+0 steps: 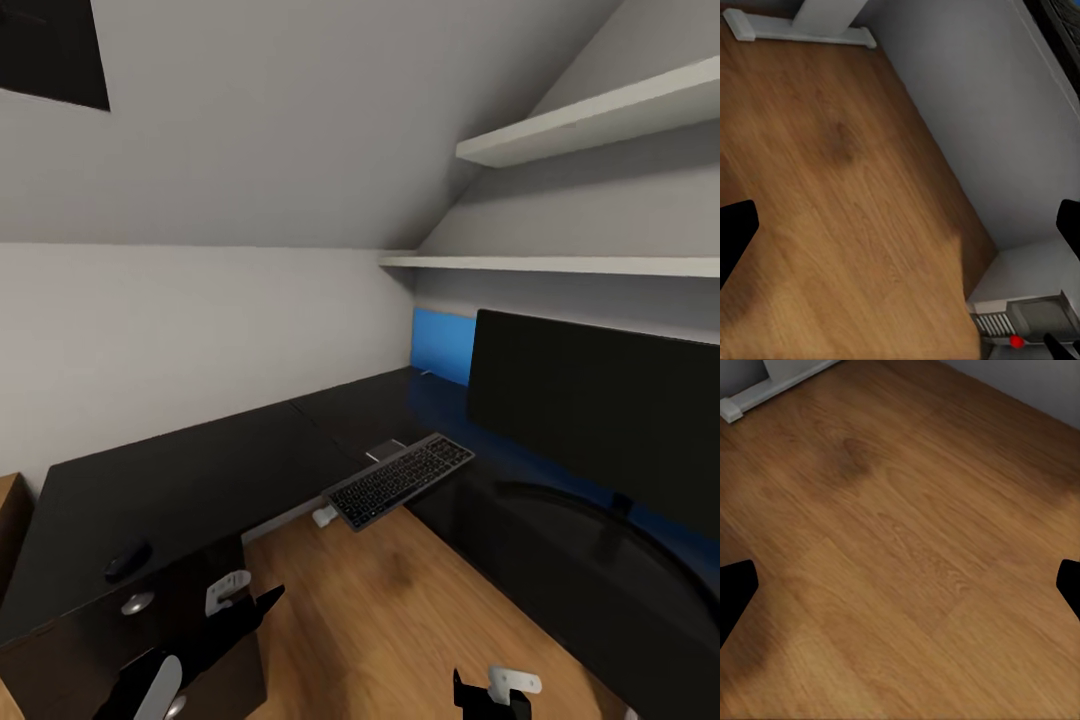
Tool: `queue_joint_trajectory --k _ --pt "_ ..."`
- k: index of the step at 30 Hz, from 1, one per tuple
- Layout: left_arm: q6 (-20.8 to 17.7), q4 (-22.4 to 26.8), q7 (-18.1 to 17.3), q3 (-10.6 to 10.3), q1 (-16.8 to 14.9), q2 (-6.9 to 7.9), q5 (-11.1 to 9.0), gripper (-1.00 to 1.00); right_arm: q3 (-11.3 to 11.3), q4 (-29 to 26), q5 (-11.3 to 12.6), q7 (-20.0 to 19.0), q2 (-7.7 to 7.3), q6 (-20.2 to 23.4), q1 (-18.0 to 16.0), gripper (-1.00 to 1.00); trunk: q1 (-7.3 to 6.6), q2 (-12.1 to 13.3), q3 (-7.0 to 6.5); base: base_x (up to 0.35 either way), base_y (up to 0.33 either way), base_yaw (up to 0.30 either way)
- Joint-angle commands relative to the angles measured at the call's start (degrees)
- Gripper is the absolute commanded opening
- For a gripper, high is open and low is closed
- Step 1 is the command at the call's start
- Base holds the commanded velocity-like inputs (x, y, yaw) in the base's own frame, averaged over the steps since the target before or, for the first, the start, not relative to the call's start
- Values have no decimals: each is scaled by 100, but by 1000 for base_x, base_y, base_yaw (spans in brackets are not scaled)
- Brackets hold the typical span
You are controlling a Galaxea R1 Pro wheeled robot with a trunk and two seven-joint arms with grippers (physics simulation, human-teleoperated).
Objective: In the bedroom, organize the workspace by keeping the computer under the desk, ensuring the monitor is on the desk, placing the keyboard on the desk next to the monitor, placing the mouse on the desk next to the keyboard, moving the folder from the swivel chair onto the desk next to the mouse, stacking the notebook on top of the folder with the pen on top of the notebook, and positioning the swivel chair next to the desk.
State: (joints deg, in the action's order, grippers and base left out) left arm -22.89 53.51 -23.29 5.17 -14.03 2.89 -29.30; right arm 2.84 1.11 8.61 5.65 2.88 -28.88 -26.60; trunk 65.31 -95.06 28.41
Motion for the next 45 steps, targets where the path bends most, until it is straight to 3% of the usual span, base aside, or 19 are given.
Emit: queue_joint_trajectory --k 1,9,14,17,24,28,32,40,45 --pt "-53 4 -10 12 -3 1 -49 100 34 12 47 7 2 -27 -6 100 22 -45 25 0 0 0" --pt "-58 35 -1 18 -10 9 -51 100 32 12 50 7 -5 -74 -4 100 198 -366 168 0 0 0" --pt "-58 43 0 19 -12 8 -58 100 42 -1 37 13 -11 -392 -8 100 308 -566 258 0 0 0" --pt "-59 45 0 19 -12 7 -58 100 48 2 -16 17 -3 -840 10 100 374 -687 312 0 0 0" --pt "-66 46 0 19 -12 9 -59 100 47 3 -684 64 -4 -1901 400 100 527 -967 438 0 0 0" --pt "-66 51 0 19 -12 13 -59 100 43 1 -782 80 -22 -2680 663 100 615 -1128 510 0 0 0" --pt "-67 54 -3 20 -12 17 -59 100 43 0 -811 59 -24 -3088 914 100 703 -1288 581 0 0 0" --pt "-67 55 -8 38 -12 10 -74 100 63 3 -807 57 18 -3061 1010 100 879 -1609 725 0 0 0" --pt "-62 55 -13 51 -12 10 -76 100 32 2 -782 90 206 -2994 1015 100 967 -1770 803 0 0 32"
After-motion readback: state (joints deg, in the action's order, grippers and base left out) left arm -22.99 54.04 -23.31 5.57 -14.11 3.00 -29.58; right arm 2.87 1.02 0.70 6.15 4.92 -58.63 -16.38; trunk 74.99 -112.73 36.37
